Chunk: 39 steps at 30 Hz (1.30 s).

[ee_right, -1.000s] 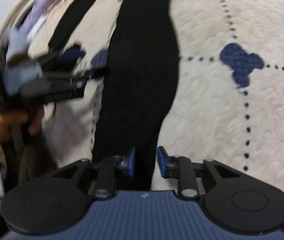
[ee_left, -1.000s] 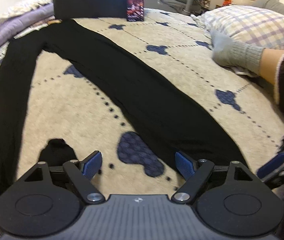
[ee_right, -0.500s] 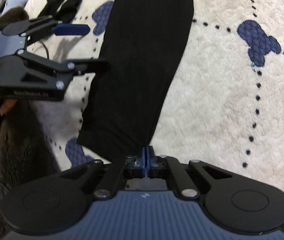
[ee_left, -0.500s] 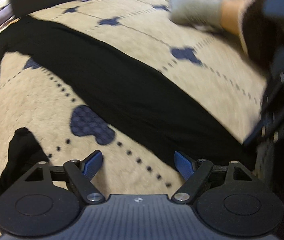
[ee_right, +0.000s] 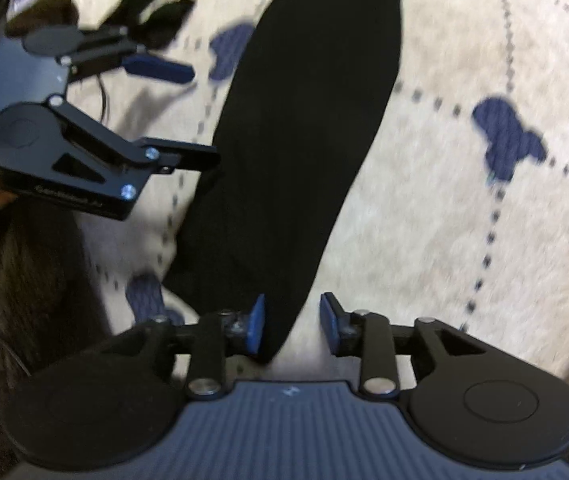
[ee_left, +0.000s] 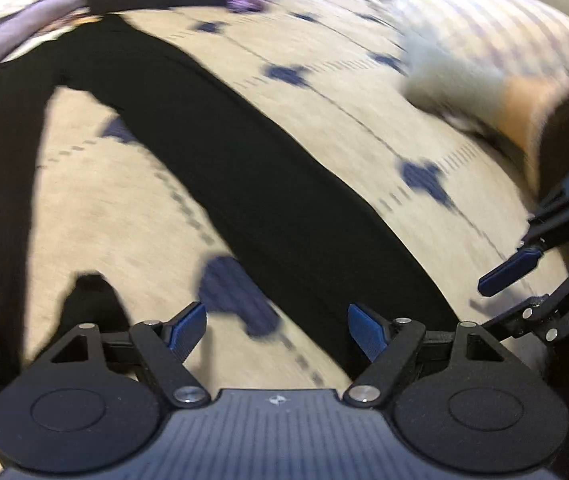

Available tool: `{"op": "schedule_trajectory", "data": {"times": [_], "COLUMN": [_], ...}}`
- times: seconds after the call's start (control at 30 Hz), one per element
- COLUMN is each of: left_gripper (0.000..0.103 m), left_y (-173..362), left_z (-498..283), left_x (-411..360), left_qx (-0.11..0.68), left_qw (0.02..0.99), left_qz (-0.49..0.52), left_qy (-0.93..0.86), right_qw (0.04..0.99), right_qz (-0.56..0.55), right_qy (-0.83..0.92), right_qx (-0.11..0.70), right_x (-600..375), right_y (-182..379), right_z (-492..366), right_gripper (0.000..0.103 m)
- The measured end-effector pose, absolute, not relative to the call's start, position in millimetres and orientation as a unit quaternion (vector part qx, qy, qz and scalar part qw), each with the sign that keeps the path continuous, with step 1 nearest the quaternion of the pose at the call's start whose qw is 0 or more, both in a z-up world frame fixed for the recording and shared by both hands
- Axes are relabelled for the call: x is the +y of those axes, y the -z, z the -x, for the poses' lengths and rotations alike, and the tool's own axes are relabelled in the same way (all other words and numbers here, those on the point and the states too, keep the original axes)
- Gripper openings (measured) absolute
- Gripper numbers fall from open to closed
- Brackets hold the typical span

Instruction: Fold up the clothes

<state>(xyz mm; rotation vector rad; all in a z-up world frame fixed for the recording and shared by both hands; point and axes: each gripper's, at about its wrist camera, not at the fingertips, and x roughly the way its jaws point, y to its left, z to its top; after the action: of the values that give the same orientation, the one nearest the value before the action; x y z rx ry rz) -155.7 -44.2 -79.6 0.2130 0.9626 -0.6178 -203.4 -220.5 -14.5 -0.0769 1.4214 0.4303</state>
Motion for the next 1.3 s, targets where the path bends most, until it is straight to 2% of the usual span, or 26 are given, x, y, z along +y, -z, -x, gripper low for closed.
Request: {"op": "schedule_trajectory", "data": {"times": [0.13, 0.2, 0.47, 0.6, 0.97, 1.07, 1.17, 1.3], "left_gripper": [0.069, 0.061, 0.061, 0.061, 0.061, 0.061, 0.061, 0.062], "left_y": [71.8, 71.6, 100.0, 110.7, 106.9, 114.0, 117.9, 120.3], "left_z": [136.5, 126.0, 107.8, 108.4, 82.3, 80.6, 85.9, 88.9], "left_x": [-48.8, -54.1, -59.4, -51.1, -45.0, -48.1, -48.3, -47.6], "left_qx": [0.433, 0.413, 0.435, 0.434, 0.412, 0.414, 0.401, 0.391], "left_qw": [0.849, 0.857, 0.846, 0.844, 0.847, 0.847, 0.85, 0.853], "left_qz": [-0.056, -0.026, -0.019, -0.018, 0.053, 0.044, 0.025, 0.012], "left_qy": [0.297, 0.308, 0.307, 0.315, 0.332, 0.332, 0.34, 0.347], "right_qw": [0.791, 0.813, 0.863, 0.865, 0.861, 0.864, 0.878, 0.889], "right_qz": [0.017, -0.001, -0.093, -0.138, -0.214, -0.193, -0.145, -0.165], "right_qy": [-0.168, -0.167, -0.133, -0.12, -0.131, -0.151, -0.142, -0.088], "right_qx": [0.588, 0.558, 0.478, 0.467, 0.442, 0.441, 0.433, 0.419], "right_x": [-237.5, -245.9, -262.6, -268.3, -264.4, -254.5, -249.5, -270.8], "right_y": [6.4, 3.5, 17.5, 39.8, 65.7, 70.4, 66.9, 66.0], "right_z": [168.1, 147.3, 64.0, 32.8, -17.0, -21.5, -20.3, -22.1], "right_gripper": [0.042, 0.032, 0.029, 0.02, 0.02, 0.001, 0.0, 0.0]}}
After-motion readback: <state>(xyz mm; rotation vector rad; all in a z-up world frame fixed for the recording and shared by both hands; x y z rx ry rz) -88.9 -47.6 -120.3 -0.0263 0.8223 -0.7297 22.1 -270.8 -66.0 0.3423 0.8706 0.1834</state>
